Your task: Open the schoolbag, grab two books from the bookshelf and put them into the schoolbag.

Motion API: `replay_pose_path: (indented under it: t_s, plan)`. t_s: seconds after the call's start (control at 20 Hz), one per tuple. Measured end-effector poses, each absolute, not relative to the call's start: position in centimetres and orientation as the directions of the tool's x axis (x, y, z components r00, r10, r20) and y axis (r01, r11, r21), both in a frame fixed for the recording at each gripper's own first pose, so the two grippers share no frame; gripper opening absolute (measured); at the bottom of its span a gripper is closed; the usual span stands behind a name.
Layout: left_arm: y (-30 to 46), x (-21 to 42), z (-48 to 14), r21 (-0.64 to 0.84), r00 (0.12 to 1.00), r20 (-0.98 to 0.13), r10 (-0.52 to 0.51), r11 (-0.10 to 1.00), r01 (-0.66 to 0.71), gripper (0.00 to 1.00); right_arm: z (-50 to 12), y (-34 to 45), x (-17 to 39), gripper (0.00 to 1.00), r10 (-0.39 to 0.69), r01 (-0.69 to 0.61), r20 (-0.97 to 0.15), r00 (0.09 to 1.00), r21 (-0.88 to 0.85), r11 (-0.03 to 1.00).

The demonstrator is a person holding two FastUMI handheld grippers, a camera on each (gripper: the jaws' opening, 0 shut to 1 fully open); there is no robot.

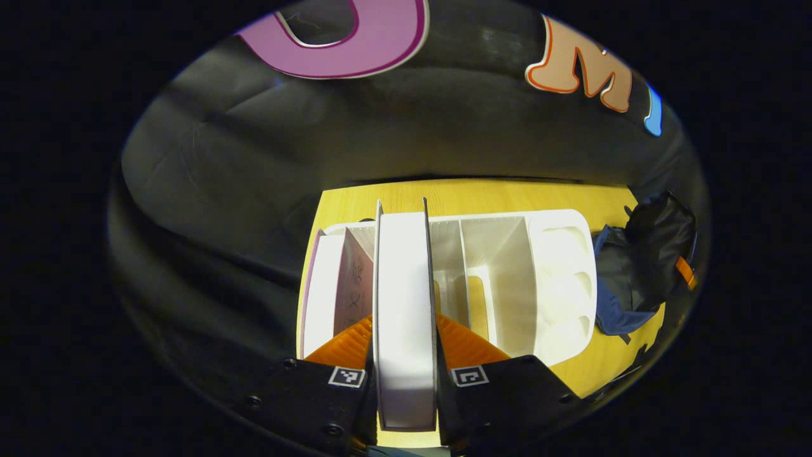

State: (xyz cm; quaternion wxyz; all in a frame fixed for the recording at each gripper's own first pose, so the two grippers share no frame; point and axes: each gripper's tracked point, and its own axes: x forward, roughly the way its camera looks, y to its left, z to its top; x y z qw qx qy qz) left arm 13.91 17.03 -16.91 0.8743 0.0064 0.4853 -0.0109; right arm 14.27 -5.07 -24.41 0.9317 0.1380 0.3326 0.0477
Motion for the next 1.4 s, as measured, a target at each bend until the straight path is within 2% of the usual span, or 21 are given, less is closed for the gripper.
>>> replay_pose_path:
  t_s: [0.1,0.3,0.35,0.4,0.45,0.55,0.9,1.15,1.4]
  plan:
    - [17.3,14.1,-15.4,-0.014,0.560,-0.828,-0.022,1.000,0.019,0.37,-24.4,-5.0,14.3,0.06,0.182,-0.002,-0.607,0.773,0.284,0.959]
    - [17.5,14.7,-10.9,-0.058,0.642,-0.765,-0.049,0.998,0.006,0.32,-24.5,-5.0,14.3,0.07,0.184,-0.002,-0.612,0.769,0.285,0.958]
    - [17.4,14.7,-10.0,-0.088,0.657,-0.751,-0.062,0.996,-0.007,0.35,-24.4,-5.0,14.4,0.06,0.184,-0.003,-0.613,0.768,0.283,0.959]
    - [17.2,14.8,-8.9,-0.122,0.668,-0.739,-0.081,0.992,-0.016,0.37,-24.5,-5.0,14.4,0.06,0.183,-0.004,-0.614,0.768,0.281,0.960]
    - [17.0,14.7,-8.2,-0.164,0.678,-0.727,-0.109,0.986,-0.018,0.34,-24.5,-5.0,14.4,0.06,0.183,-0.006,-0.613,0.768,0.280,0.960]
    - [16.8,14.4,-7.1,-0.226,0.700,-0.698,-0.149,0.974,-0.019,0.33,-24.5,-5.0,14.4,0.06,0.183,-0.007,-0.615,0.767,0.278,0.960]
    - [18.6,13.8,-4.2,-0.361,0.753,-0.635,-0.175,0.928,-0.089,0.32,-24.4,-5.0,14.4,0.06,0.180,-0.003,-0.617,0.766,0.277,0.961]
    - [18.0,13.6,-1.2,-0.564,0.804,-0.529,-0.272,0.821,-0.093,0.32,-24.4,-5.0,14.4,0.06,0.177,0.002,-0.620,0.764,0.276,0.961]
    - [17.1,14.0,0.5,-0.705,0.854,-0.400,-0.333,0.707,-0.055,0.32,-24.5,-5.1,14.5,0.06,0.190,0.000,-0.619,0.762,0.294,0.956]
